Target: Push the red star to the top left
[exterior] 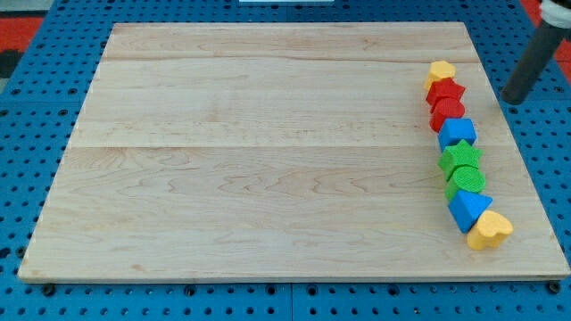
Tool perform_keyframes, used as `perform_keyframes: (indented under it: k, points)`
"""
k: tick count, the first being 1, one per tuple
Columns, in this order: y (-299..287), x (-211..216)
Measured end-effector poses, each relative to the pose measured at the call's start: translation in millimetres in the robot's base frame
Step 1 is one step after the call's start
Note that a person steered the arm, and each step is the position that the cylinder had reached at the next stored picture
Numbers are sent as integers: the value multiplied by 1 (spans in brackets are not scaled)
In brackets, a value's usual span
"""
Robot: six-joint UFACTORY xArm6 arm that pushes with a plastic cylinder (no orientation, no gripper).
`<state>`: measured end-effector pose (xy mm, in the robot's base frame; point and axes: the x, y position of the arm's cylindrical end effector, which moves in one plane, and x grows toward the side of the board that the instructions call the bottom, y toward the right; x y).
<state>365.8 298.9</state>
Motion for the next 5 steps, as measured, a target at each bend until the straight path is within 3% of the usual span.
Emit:
perform_keyframes:
  k: [2, 4, 5]
  points:
    - [-99, 7]
    - [-117, -28]
    - [-125, 3]
